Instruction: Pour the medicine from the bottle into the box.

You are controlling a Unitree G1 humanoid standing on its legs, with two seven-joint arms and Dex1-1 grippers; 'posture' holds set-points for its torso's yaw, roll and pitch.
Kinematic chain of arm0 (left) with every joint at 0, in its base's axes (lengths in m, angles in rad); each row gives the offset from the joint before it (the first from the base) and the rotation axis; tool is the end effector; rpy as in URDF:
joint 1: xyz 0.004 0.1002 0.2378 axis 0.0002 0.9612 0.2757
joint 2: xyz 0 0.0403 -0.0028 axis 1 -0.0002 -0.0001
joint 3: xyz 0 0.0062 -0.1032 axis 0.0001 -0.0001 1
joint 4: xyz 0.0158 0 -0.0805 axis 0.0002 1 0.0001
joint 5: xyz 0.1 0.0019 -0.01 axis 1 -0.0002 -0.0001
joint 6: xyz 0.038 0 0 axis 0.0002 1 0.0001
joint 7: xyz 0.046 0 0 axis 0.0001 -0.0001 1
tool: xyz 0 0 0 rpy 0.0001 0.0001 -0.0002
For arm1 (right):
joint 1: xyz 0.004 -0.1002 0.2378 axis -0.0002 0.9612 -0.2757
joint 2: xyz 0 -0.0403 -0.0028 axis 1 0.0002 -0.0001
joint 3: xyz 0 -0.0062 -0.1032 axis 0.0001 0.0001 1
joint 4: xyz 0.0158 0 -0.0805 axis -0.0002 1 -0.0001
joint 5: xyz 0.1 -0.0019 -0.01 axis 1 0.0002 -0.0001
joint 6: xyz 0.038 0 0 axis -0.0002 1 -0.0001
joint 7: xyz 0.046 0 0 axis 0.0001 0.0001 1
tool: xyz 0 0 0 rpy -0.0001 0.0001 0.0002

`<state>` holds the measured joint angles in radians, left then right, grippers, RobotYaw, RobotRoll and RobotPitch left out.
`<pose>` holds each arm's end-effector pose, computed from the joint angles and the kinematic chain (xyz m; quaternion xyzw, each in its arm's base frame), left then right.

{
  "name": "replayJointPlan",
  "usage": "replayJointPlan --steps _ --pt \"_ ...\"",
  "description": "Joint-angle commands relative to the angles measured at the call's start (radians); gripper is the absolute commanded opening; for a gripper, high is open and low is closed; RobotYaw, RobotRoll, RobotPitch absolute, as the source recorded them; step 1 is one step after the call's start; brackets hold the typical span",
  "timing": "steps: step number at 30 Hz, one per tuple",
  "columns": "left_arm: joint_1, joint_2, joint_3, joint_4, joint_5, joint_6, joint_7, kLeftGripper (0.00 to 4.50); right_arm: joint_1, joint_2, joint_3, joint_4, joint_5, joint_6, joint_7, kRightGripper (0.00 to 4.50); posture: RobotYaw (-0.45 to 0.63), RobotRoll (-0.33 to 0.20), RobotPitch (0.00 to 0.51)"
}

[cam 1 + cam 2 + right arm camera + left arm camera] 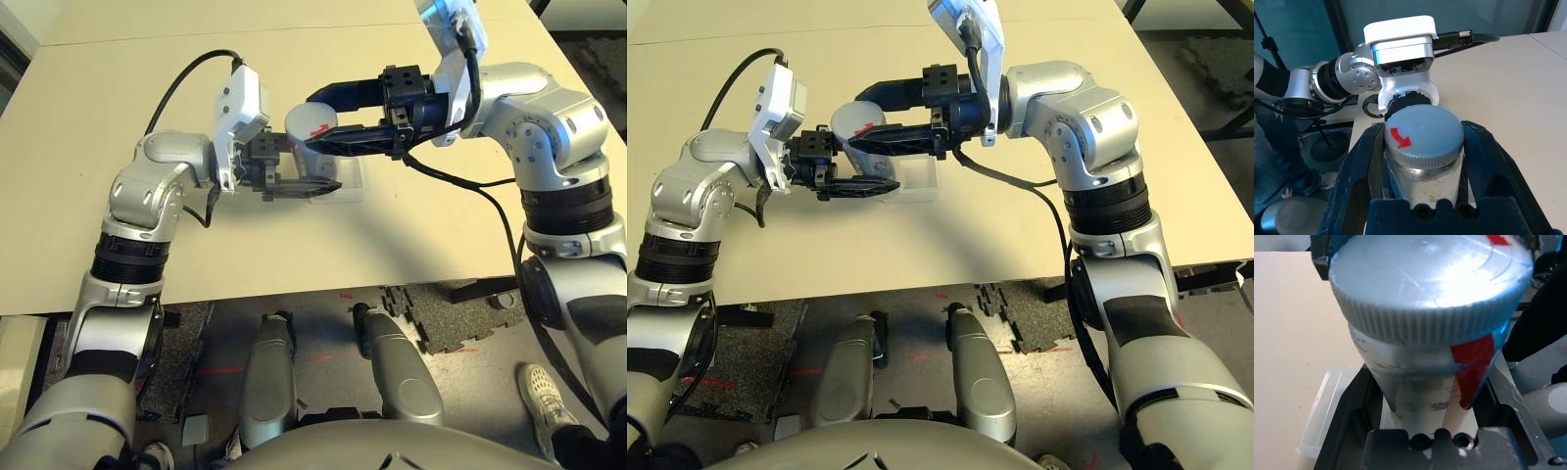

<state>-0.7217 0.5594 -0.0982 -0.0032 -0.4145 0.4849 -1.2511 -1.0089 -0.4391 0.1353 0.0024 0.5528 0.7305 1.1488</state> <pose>0.2967 0.1863 0.2205 0.1420 -0.0096 -0.6503 0.7463 0.3024 -0.1305 0.2777 -0.0948 -0.0385 0.6996 0.7072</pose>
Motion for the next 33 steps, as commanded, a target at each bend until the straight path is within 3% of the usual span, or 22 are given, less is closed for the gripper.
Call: replayJointPlan --steps 1,5,9,13,20,33 --pt "0.004 -0.005 -0.017 -0.040 -0.010 -0.014 0.000 2.76 0.000 0.008 -0.062 -0.065 0.087 0.091 -0.045 3.32 0.05 0.000 0.221" --pt "0.006 0.006 -0.015 -0.028 -0.002 -0.023 0.000 2.76 -0.081 -0.035 -0.237 -0.147 0.320 0.341 -0.136 4.49 0.05 0.000 0.221" --pt "0.004 0.020 -0.014 0.008 0.013 -0.046 -0.006 2.76 -0.122 -0.048 -0.318 -0.210 0.436 0.449 -0.255 4.50 0.04 0.000 0.221" --pt "-0.019 0.021 -0.016 0.078 0.033 -0.084 -0.004 2.76 -0.067 -0.045 -0.218 -0.294 0.319 0.383 -0.373 4.50 0.03 0.000 0.218" --pt "-0.048 0.011 -0.027 0.168 0.067 -0.152 -0.020 2.76 0.030 -0.035 0.027 -0.286 0.057 0.180 -0.417 4.50 0.02 0.000 0.216" --pt "-0.055 -0.004 -0.032 0.193 0.075 -0.186 -0.023 2.76 0.023 0.043 0.076 -0.197 -0.053 0.092 -0.405 4.50 0.03 0.000 0.215"
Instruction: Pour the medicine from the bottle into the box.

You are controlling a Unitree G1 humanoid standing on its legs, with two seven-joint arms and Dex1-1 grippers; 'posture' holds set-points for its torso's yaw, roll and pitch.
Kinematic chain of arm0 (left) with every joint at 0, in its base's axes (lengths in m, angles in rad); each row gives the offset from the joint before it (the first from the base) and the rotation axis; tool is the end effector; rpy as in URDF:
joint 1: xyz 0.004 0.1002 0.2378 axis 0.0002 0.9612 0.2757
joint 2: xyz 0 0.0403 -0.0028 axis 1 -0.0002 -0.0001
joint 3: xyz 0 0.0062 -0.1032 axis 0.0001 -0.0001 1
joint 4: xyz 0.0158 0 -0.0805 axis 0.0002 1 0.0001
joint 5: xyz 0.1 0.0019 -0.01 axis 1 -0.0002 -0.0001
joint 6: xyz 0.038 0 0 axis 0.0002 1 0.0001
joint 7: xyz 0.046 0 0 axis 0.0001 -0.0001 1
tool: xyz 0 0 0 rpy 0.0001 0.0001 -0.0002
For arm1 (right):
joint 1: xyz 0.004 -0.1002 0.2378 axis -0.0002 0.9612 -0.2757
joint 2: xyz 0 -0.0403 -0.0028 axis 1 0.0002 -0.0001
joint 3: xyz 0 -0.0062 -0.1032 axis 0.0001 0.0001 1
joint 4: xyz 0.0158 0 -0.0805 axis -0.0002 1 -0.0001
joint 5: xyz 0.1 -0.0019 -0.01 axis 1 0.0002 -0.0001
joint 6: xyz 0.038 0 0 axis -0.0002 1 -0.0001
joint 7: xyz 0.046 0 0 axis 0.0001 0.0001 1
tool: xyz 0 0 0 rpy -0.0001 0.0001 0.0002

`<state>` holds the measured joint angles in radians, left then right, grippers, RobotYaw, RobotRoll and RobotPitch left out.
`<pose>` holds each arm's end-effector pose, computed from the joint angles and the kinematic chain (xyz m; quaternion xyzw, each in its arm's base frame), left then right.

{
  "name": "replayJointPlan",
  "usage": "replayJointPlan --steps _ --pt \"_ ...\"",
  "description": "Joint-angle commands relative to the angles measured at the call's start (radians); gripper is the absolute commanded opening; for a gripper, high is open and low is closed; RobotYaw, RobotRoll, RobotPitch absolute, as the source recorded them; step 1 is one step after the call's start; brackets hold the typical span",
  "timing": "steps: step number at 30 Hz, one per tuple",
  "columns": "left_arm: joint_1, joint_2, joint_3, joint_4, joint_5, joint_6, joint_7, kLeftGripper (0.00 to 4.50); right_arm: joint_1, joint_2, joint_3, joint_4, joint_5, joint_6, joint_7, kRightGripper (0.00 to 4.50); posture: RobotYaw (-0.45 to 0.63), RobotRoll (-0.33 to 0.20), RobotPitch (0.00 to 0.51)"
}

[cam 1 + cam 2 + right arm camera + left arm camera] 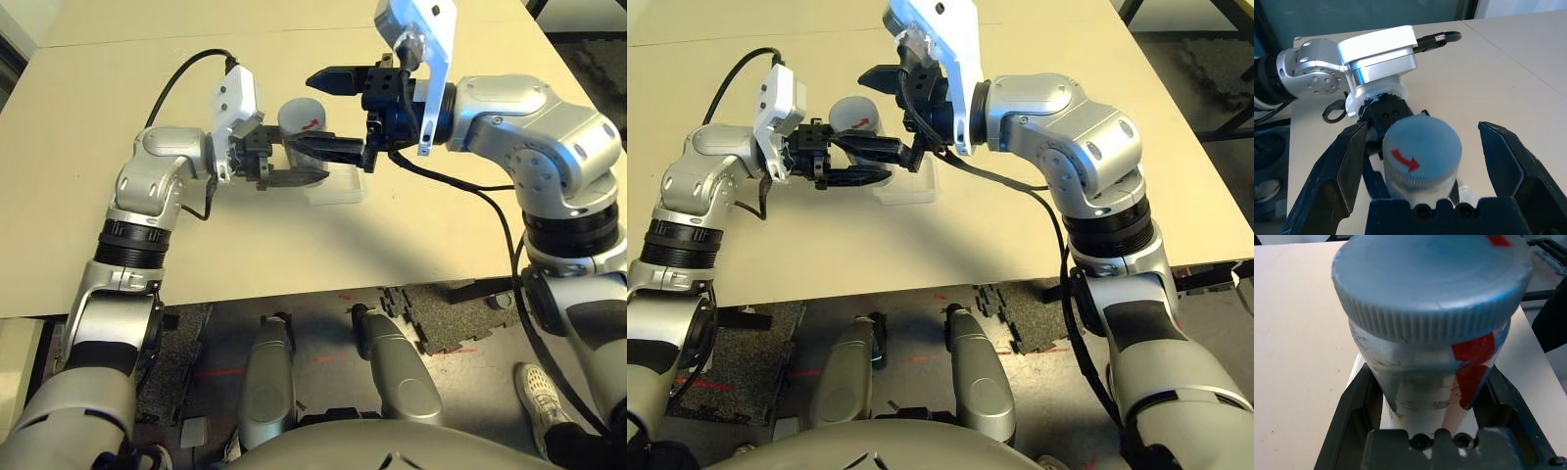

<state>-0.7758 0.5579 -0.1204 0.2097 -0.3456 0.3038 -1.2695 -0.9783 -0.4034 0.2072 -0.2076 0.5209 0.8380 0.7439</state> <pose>0.3153 0.1972 0.2136 0.1691 -0.0139 -0.6249 0.7621 0.2765 -0.1038 0.2762 -0.1382 -0.0510 0.5876 0.7956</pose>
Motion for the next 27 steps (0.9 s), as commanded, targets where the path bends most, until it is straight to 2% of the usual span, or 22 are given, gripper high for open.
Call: replayJointPlan --steps 1,7,12,22,27 --pt "0.002 -0.005 -0.009 -0.028 0.003 -0.001 -0.001 2.76 -0.004 0.009 0.002 0.024 -0.030 -0.023 -0.002 4.50 0.03 0.000 0.216" --pt "0.015 -0.010 -0.006 -0.053 -0.005 0.011 0.010 2.76 0.010 0.005 -0.023 0.058 -0.052 -0.038 -0.009 4.50 0.03 0.000 0.217" --pt "0.021 -0.003 -0.001 -0.050 -0.004 0.011 0.013 2.76 0.028 -0.034 -0.070 0.051 -0.041 -0.021 -0.011 4.50 0.03 0.000 0.215" --pt "0.011 0.008 0.005 0.000 0.006 -0.017 0.008 2.76 0.110 -0.180 -0.205 -0.052 0.055 0.091 -0.015 4.50 0.00 0.000 0.211" --pt "-0.014 -0.001 0.001 0.055 0.019 -0.047 0.000 2.76 0.124 -0.167 -0.220 -0.130 0.127 0.165 -0.022 4.50 -0.01 0.000 0.208"
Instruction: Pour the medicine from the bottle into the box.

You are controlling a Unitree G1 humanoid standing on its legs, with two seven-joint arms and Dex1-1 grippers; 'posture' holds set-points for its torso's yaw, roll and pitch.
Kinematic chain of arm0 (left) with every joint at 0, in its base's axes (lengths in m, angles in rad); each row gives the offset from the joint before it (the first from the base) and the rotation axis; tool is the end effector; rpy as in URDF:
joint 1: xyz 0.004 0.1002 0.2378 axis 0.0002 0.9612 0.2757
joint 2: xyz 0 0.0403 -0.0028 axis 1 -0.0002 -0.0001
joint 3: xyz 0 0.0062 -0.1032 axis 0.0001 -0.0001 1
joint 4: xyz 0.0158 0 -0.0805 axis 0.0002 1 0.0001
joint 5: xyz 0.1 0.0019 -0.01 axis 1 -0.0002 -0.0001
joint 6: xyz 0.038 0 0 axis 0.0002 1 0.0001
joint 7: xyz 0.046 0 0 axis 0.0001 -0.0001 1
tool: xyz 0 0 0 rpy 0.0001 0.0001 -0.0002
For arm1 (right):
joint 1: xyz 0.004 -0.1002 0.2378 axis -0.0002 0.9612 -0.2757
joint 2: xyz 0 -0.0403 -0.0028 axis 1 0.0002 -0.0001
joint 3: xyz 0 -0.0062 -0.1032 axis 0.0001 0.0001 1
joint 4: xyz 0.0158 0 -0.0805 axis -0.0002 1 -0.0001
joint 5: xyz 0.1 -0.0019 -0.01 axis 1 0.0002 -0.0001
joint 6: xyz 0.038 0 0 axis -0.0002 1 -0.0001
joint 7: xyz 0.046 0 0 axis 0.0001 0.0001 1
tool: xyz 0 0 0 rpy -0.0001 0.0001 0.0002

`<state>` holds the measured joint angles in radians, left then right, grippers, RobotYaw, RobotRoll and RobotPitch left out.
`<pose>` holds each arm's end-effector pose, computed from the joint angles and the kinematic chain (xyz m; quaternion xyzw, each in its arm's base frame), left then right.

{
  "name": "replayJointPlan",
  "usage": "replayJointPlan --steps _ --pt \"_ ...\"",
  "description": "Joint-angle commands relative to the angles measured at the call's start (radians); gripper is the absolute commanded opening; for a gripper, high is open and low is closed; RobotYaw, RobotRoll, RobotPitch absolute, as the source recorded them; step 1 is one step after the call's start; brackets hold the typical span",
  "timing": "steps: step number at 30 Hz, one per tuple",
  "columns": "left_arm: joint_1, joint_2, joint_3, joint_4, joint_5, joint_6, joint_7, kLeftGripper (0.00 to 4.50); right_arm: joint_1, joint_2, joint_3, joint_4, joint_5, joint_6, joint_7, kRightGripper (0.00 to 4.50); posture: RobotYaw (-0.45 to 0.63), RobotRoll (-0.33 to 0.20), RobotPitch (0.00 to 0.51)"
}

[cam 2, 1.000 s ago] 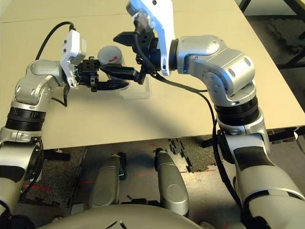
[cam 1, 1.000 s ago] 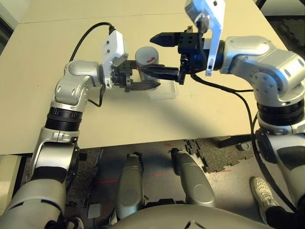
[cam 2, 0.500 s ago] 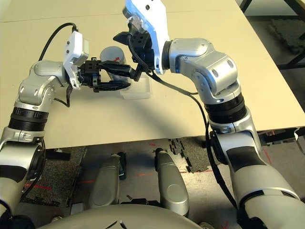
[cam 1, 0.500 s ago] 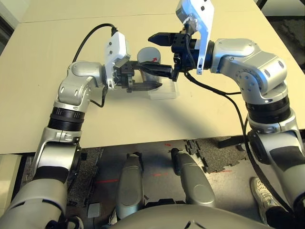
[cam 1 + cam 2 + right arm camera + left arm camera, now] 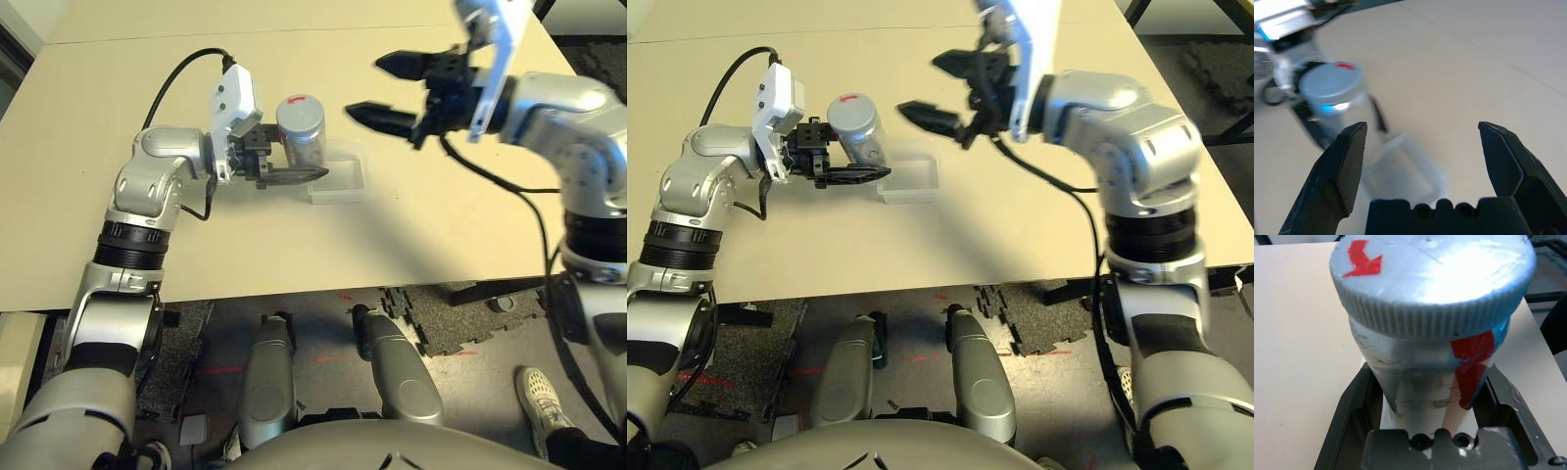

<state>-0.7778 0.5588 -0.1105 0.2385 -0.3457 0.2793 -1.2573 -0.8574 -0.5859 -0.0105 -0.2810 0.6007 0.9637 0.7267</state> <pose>0.3170 0.2013 0.2124 0.1668 -0.0193 -0.6140 0.7713 0.2663 -0.1729 0.2773 -0.1070 -0.0175 0.4965 0.8612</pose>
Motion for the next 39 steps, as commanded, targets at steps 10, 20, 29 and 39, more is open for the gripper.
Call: replayJointPlan --steps 10,20,29,39 --pt "-0.042 -0.027 -0.021 0.082 0.036 -0.057 -0.026 2.76 -0.065 0.158 0.095 -0.022 0.007 -0.015 -0.055 4.50 -0.02 0.000 0.207" --pt "-0.032 -0.038 -0.021 0.053 0.037 -0.045 -0.023 2.76 -0.109 0.215 0.167 0.062 -0.060 -0.109 -0.014 4.50 0.00 0.000 0.214" --pt "-0.025 -0.045 -0.019 0.014 0.029 -0.020 -0.013 2.76 -0.111 0.234 0.200 0.094 -0.091 -0.139 0.011 4.50 0.01 0.000 0.218" --pt "-0.021 -0.044 -0.014 -0.010 0.025 -0.001 -0.010 2.76 -0.092 0.220 0.176 0.120 -0.129 -0.154 -0.001 4.50 0.01 0.000 0.222"
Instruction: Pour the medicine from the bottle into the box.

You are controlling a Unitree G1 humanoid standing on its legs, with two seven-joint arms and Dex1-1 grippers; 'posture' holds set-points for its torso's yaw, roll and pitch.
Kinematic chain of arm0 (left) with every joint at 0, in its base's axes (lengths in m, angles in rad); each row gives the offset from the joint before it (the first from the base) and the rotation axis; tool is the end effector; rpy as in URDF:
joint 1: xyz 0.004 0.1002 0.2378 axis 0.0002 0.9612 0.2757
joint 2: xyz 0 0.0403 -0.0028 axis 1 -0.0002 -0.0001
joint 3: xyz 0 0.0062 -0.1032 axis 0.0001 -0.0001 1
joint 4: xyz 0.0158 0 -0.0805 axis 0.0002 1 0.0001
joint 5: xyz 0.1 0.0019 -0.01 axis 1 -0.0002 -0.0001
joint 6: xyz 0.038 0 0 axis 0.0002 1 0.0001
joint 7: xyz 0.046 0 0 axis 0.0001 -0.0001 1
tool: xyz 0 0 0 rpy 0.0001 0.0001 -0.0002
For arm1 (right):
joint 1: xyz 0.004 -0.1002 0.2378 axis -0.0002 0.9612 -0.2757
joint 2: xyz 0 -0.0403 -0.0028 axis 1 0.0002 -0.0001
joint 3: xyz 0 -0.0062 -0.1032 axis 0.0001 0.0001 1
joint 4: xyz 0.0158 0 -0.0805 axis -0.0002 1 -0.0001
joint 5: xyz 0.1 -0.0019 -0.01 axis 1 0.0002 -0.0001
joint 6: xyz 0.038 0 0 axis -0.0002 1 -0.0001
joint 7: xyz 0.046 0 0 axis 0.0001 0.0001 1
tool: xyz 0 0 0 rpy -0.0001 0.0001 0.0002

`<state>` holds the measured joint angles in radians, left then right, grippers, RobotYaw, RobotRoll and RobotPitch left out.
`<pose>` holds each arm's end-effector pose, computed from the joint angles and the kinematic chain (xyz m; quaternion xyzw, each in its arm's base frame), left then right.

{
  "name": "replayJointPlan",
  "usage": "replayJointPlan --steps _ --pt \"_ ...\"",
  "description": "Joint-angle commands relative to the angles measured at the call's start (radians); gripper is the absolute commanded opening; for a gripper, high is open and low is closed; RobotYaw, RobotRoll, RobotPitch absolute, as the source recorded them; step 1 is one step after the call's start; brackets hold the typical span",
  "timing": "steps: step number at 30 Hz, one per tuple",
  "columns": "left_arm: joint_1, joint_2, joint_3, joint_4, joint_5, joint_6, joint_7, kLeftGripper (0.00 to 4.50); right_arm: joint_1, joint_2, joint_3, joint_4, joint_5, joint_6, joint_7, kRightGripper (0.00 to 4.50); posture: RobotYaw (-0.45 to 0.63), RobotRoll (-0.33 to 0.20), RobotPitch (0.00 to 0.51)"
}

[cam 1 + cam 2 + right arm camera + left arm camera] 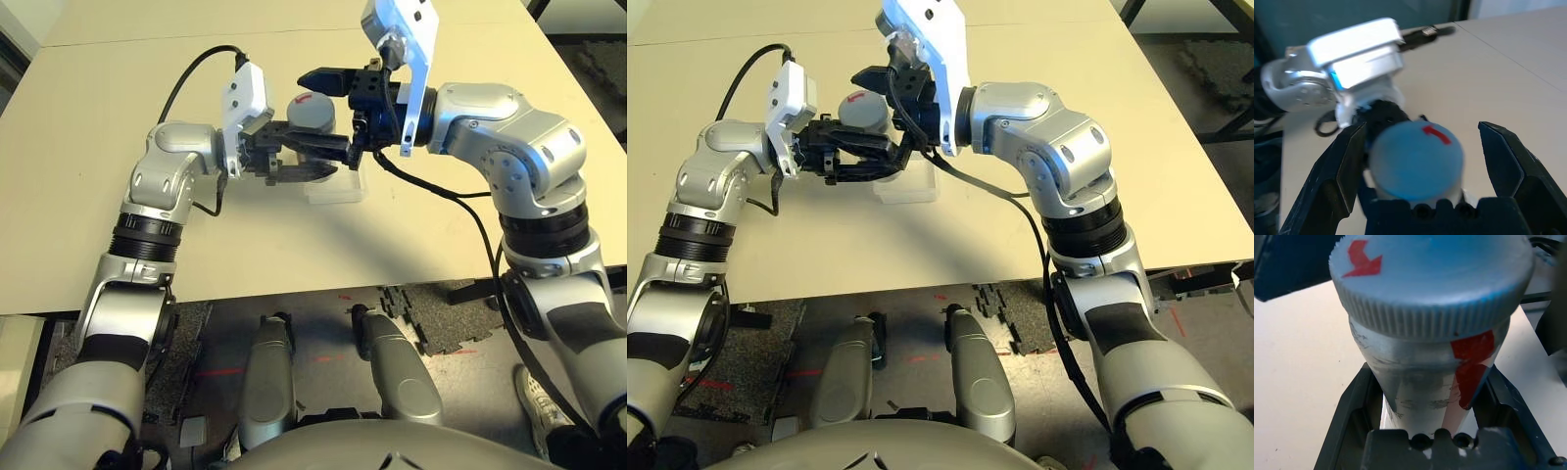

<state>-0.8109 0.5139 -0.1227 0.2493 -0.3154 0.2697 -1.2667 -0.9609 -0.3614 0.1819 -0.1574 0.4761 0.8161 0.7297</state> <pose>0.3210 0.1875 0.2158 0.1743 -0.0295 -0.6269 0.7587 0.2839 -0.1046 0.2690 -0.1176 -0.0493 0.5671 0.8137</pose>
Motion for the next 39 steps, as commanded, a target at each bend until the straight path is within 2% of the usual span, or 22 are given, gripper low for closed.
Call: replayJointPlan --steps 1,18,34,39 --pt "0.013 0.001 -0.002 -0.022 -0.006 0.011 0.001 2.76 0.014 -0.007 -0.022 -0.004 -0.005 -0.005 -0.006 4.50 0.01 0.000 0.222" --pt "0.013 0.010 0.009 -0.008 -0.008 0.011 0.011 2.76 0.075 -0.064 -0.092 -0.025 0.000 0.013 -0.028 4.50 0.00 0.000 0.223" --pt "0.003 0.015 0.016 0.053 0.007 -0.024 0.003 2.76 0.166 -0.174 -0.147 -0.195 0.140 0.143 0.005 4.50 -0.02 0.000 0.222" --pt "-0.006 0.011 0.010 0.072 0.012 -0.035 -0.003 2.76 0.138 -0.154 -0.141 -0.215 0.175 0.157 -0.009 4.50 -0.03 0.000 0.221"
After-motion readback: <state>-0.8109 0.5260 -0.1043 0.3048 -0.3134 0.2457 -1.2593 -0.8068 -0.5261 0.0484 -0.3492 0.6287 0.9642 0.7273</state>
